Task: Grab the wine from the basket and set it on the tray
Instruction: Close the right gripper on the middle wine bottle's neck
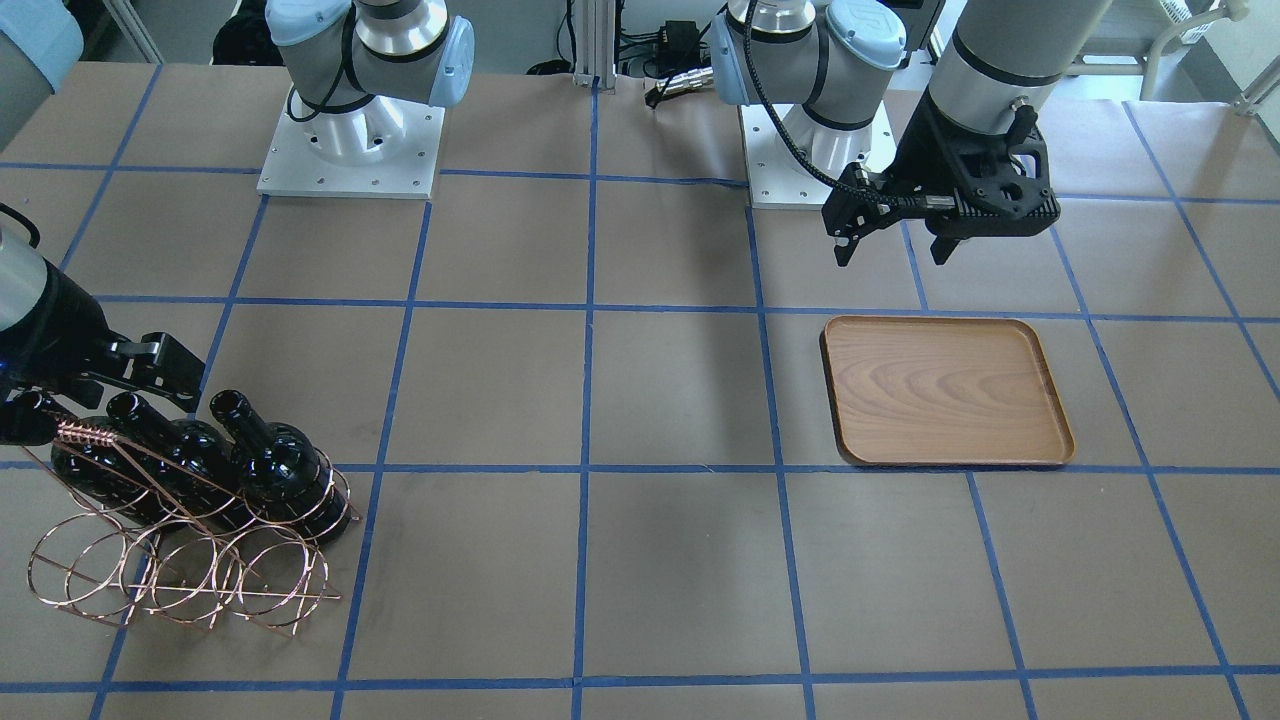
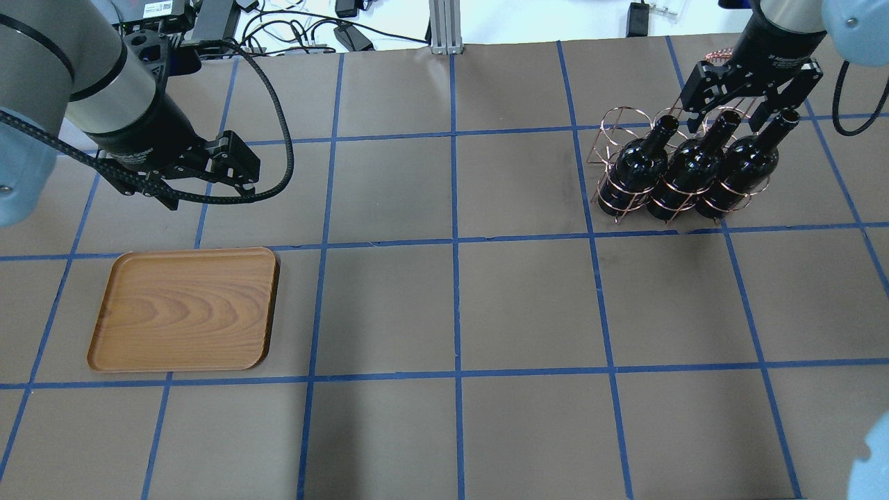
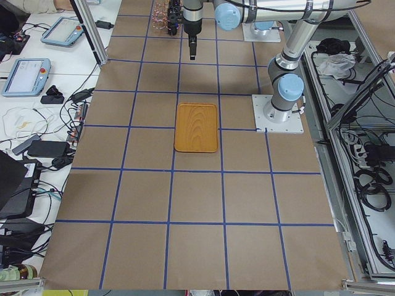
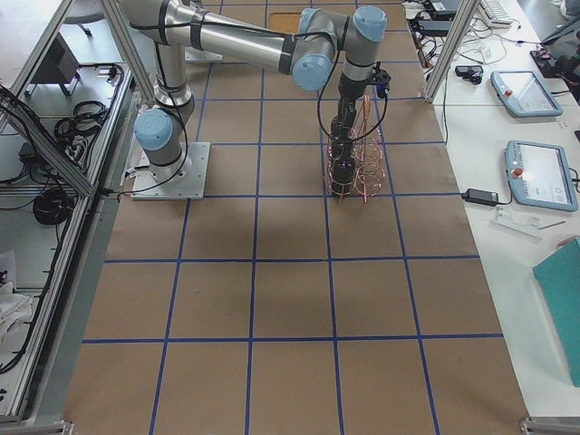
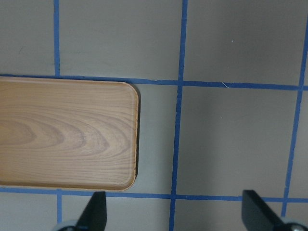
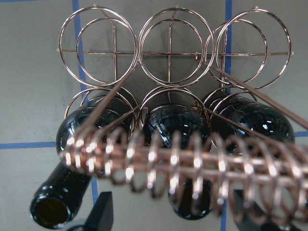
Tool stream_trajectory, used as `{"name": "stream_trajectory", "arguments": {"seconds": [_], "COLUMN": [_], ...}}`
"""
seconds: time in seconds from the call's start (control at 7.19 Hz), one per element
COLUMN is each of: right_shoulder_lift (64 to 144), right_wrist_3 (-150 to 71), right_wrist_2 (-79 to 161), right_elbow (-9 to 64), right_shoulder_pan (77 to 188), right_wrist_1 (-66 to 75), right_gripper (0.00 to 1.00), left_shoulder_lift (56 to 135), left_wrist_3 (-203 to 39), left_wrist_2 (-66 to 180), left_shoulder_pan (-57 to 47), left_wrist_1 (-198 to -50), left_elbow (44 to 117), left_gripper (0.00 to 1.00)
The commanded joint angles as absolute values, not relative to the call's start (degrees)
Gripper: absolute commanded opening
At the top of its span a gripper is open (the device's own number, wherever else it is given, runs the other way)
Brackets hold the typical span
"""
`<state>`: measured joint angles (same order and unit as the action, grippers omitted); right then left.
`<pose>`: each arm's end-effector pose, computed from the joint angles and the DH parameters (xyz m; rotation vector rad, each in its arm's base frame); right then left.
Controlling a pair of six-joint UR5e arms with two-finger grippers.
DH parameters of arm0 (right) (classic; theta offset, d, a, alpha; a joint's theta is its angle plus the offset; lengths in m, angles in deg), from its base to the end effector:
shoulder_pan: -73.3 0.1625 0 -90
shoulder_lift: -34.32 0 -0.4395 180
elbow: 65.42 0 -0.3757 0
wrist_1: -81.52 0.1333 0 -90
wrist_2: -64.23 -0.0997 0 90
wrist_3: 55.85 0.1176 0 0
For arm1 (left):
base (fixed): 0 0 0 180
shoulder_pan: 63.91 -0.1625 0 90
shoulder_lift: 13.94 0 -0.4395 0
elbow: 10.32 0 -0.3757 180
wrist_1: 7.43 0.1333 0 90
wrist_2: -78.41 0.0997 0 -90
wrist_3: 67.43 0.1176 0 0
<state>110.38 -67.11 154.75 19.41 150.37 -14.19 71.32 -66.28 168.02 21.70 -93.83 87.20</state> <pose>0.0012 -0.5856 0.4090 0.0454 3.1378 0.0849 -0.1000 -0.4493 0.4661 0.0886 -3.1342 0.0229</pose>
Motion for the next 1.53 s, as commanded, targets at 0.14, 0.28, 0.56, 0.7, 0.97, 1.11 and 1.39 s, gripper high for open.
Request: {"name": "stream_trajectory", "arguments": {"seconds": [0.14, 0.28, 0.56, 0.7, 0.97, 1.11, 1.39], "right_shoulder_lift": [109.3, 108.9, 108.6, 108.6, 108.6, 108.6, 108.7], "right_wrist_3": [-67.8, -68.4, -68.4, -68.2, -68.5, -68.5, -68.6], "right_wrist_2": [155.0, 155.4, 154.8, 154.8, 155.0, 155.4, 155.6], "right_elbow": [20.2, 20.4, 20.4, 20.5, 22.1, 22.3, 22.2], "right_shoulder_pan": [150.4, 150.4, 150.4, 150.4, 150.4, 150.4, 150.4], "right_wrist_1": [-15.5, -18.6, -18.6, -18.5, -18.2, -18.1, -18.5], "right_gripper": [0.85, 0.76, 0.59, 0.55, 0.53, 0.54, 0.55], "left_shoulder_lift": [71.4, 71.4, 71.4, 71.4, 71.4, 71.4, 71.4], "left_wrist_3": [-66.3, -66.3, -66.3, -66.3, -66.3, -66.3, -65.9], "left_wrist_2": [168.1, 168.1, 168.0, 168.0, 168.0, 168.0, 168.0], "left_shoulder_pan": [21.7, 21.7, 21.7, 21.7, 21.7, 21.7, 21.5], "left_wrist_1": [-93.8, -93.8, -93.8, -93.7, -93.7, -93.7, -93.7], "left_elbow": [87.2, 87.2, 87.2, 87.1, 87.1, 87.1, 87.1], "left_gripper": [1.0, 1.0, 1.0, 1.0, 1.0, 1.0, 1.0]}}
